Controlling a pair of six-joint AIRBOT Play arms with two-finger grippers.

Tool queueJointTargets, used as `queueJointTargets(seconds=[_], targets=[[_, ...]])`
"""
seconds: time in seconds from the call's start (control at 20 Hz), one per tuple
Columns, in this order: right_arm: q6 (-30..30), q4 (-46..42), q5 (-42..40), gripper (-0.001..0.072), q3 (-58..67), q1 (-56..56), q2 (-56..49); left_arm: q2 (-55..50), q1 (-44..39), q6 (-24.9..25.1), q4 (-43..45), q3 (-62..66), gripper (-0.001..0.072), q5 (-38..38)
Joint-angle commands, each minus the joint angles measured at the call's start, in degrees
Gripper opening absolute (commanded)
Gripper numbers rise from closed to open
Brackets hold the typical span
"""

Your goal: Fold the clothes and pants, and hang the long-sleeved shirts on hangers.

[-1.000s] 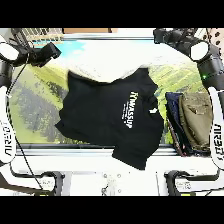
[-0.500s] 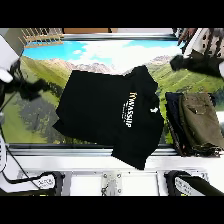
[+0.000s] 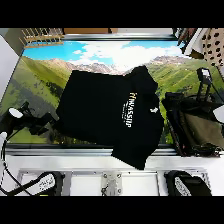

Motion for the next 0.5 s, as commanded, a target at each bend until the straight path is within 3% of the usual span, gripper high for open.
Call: queueJointTargets(seconds=[0.0,0.35,0.4,0.45], targets=[[0.1,2.7,0.0,0.0659,-2.1,0.0,1.5,0.4,0.5,1.1,-5.1,-4.0,0.0622,5.6],[0.2,3.0,0.1,0.0659,-2.1,0.0,1.5,-3.1,-4.3,1.7,-7.6,-4.1,0.0621,6.5],[0.2,2.9,0.1,0.0659,-2.1,0.0,1.5,-2.9,-5.2,1.6,-7.6,-4.1,0.0562,7.4],[0.2,2.9,0.2,0.0659,-2.1,0.0,1.5,-2.6,-5.9,1.7,-7.5,-4.1,0.0265,8.1]])
